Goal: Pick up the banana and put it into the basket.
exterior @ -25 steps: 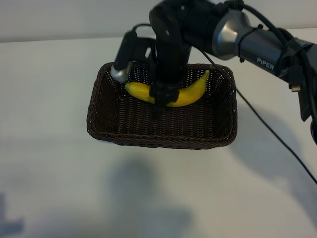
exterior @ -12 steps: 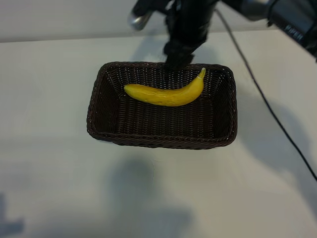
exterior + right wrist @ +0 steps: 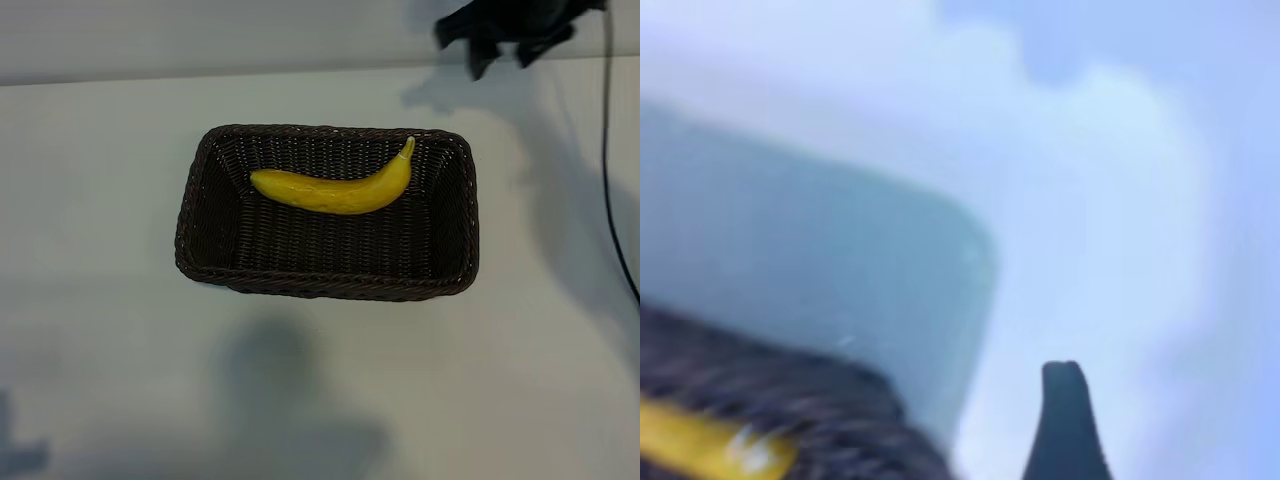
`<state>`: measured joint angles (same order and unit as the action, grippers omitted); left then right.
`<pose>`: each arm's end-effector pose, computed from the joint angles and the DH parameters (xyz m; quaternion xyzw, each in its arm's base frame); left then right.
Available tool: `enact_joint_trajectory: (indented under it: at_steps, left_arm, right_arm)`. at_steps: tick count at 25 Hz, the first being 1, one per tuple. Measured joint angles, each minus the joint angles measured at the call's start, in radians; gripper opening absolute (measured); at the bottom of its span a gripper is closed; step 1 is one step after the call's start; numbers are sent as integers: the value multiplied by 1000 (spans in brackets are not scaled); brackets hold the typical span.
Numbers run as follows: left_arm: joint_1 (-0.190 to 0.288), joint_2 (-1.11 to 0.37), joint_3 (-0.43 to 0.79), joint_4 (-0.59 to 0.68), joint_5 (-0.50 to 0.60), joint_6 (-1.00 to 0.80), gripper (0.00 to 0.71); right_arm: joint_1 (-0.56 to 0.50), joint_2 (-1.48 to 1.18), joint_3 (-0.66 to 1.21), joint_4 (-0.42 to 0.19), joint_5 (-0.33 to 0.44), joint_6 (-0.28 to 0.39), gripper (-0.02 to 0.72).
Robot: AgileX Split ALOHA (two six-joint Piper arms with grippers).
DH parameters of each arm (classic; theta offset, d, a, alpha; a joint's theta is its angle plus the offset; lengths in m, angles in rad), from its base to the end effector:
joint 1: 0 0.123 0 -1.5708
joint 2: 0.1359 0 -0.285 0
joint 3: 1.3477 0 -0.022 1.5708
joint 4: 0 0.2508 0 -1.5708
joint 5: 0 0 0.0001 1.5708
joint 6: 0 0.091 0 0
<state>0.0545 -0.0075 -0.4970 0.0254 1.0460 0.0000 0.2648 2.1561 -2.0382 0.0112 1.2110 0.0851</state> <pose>-0.0052 0.0017 0.2776 -0.0235 0.8478 0.0271 0.5291 0.4523 0.1236 0.2652 -0.0874 0.9826 0.0339 0.1603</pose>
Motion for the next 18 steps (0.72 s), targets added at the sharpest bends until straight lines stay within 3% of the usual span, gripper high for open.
enact_joint_trajectory:
  at_steps: [8,18]
  left_arm:
    - [0,0,0,0,0,0,538]
    - [0,0,0,0,0,0,538]
  right_arm:
    - [-157,0,0,-4,1,34,491]
    - [-222,-46,68,-22,-1,-20,489]
